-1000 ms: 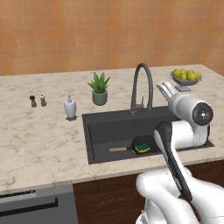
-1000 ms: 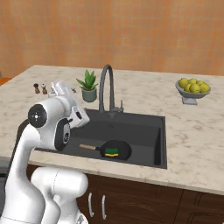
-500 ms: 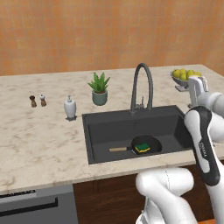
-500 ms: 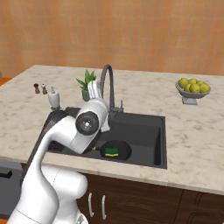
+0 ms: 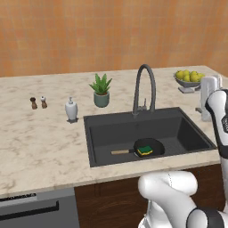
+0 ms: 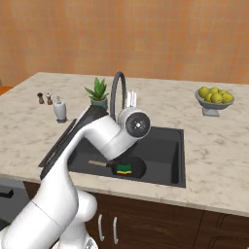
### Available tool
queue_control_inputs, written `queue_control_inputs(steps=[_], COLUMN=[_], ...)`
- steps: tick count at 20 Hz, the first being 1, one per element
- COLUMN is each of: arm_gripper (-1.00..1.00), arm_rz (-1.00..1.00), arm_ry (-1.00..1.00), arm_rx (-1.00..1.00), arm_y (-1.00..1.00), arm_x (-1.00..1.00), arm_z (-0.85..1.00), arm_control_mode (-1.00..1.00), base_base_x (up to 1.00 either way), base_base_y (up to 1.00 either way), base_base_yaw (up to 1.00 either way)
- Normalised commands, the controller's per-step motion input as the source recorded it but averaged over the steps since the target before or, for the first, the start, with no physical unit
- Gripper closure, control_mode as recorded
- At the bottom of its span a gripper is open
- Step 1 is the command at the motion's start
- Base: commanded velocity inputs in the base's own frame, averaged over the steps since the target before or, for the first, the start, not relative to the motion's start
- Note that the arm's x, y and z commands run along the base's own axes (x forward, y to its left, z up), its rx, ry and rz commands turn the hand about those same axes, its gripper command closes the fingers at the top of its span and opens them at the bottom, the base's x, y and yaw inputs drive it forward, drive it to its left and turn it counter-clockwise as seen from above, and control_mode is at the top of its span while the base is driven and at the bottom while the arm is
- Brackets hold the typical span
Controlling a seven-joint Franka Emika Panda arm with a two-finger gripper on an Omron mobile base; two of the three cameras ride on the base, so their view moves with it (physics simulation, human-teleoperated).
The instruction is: Pick the pan and sponge and place them into the sink. Then turn on the water.
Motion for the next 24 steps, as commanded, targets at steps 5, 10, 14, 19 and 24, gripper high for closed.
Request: queue_control_inputs(steps=[5,10,14,19,24], arm_gripper=[-1.0,-1.0,-1.0,-1.0,-1.0], arm_rz=[0.06,-0.06,-0.07,-0.05,-0.01], arm_ry=[0.18,0.09,0.21,0.37,0.14], arm_rx=[0.27,0.4,0.36,0.37,0.31], arm_y=[-0.11,-0.19,-0.29,-0.06,0.0], arm_x=[0.53,0.41,0.35,0.47,0.51], arm_z=[-0.48,-0.66,-0.63,-0.61,-0.66], arm_control_mode=[-1.0,-1.0,-1.0,-1.0,-1.0], base_base_x=[0.0,0.0,0.0,0.0,0.0], base_base_y=[0.0,0.0,0.0,0.0,0.0], base_base_yaw=[0.0,0.0,0.0,0.0,0.0])
